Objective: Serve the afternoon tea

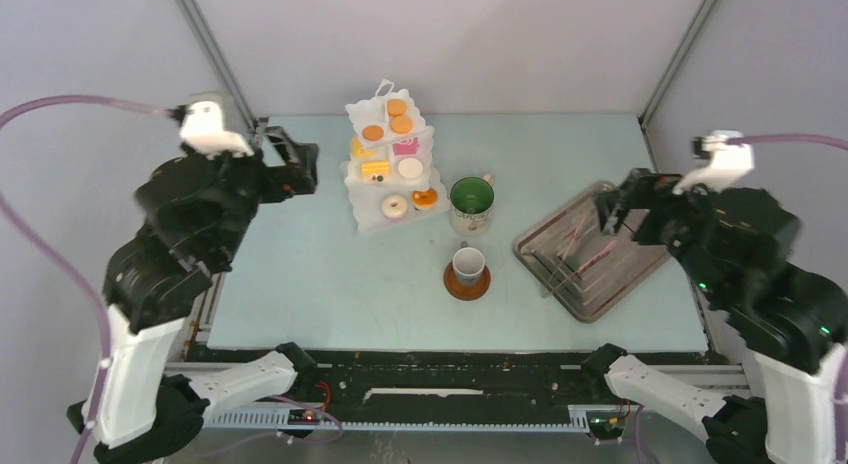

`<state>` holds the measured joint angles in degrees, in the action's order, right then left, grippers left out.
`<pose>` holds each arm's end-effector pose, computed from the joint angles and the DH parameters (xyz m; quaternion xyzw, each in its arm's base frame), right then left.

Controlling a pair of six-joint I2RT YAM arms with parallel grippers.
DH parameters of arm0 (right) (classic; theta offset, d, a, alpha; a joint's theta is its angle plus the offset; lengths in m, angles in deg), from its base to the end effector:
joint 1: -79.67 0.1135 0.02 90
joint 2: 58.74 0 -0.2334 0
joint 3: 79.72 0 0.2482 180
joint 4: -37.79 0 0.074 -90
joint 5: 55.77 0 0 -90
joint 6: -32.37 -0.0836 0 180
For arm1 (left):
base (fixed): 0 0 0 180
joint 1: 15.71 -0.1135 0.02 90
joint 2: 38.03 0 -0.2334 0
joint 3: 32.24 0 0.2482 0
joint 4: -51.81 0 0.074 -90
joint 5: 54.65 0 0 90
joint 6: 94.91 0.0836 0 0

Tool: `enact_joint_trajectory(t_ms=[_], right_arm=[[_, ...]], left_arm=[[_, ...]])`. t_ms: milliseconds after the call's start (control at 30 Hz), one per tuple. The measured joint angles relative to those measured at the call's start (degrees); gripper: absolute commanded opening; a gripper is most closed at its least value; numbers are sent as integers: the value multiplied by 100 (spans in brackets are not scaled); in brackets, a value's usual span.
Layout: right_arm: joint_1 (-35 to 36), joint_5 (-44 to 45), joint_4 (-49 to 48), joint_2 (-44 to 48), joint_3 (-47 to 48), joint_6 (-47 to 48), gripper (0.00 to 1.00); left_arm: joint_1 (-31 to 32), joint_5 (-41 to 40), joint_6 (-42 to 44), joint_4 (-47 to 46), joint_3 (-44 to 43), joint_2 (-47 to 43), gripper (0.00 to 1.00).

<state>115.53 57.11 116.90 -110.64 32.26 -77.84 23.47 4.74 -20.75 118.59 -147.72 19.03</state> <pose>0.1346 0.0572 0.4630 0.0054 0.8063 0.1249 0.5781 0.1567 -0.0728 0.4996 -0.0213 0.7497 -0.1141 0.6515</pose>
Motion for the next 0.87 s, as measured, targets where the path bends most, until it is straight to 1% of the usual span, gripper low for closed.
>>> enact_joint_trajectory(t_ms=[167, 300, 467, 867], right_arm=[[0, 382, 289, 358, 887, 216, 100], [0, 487, 310, 691, 1322, 332, 100], [0, 503, 310, 1056, 1215, 350, 100], [0, 376, 308, 1080, 1014, 243, 100]], left_arm=[[0, -310, -175, -599, 7, -675, 98], [0, -396, -214, -890, 0, -1139, 98], [0, -367, -219, -896, -39, -1226, 98], [0, -374, -223, -691, -297, -1401, 98]])
